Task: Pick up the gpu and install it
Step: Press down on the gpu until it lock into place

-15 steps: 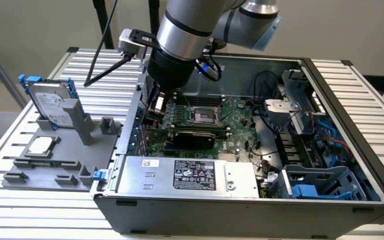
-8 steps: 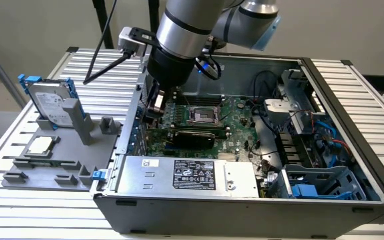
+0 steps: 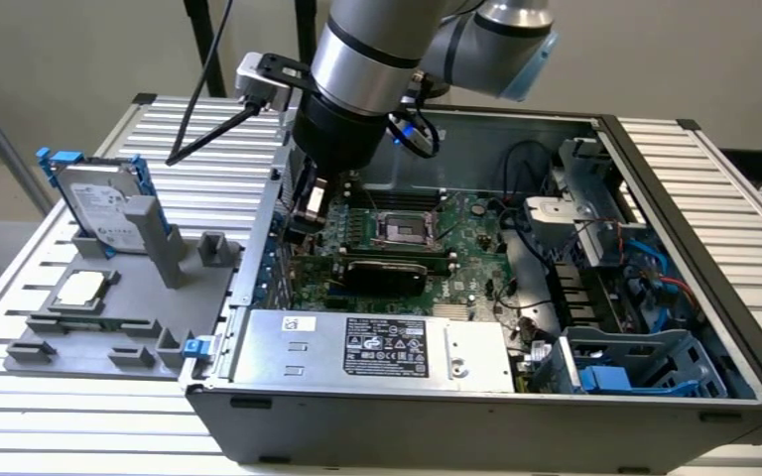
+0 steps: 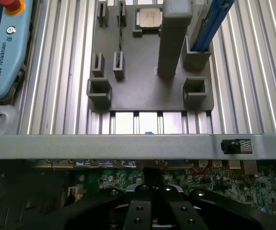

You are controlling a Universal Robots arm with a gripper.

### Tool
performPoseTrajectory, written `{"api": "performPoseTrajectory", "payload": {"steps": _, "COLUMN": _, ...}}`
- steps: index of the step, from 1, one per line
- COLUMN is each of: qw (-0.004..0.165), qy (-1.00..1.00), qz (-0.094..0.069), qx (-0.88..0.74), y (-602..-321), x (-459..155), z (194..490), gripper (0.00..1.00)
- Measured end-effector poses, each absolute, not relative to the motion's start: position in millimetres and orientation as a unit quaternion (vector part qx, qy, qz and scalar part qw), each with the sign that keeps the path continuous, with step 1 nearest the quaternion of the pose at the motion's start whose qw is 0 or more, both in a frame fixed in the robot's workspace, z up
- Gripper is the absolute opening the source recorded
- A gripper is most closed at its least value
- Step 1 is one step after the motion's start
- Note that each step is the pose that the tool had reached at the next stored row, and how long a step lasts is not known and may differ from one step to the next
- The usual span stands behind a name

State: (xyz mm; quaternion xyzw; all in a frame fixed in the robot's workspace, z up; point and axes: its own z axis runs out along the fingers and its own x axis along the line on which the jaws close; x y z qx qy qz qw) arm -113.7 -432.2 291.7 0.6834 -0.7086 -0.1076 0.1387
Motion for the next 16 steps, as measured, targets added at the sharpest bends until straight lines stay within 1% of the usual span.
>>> {"api": "performPoseTrajectory", "payload": {"steps": 16, "qw": 0.138, "qy": -0.715, "qz": -0.109, "qx": 0.677, "y": -432.2, "x": -118.5, "z": 289.5, "gripper": 0.11}}
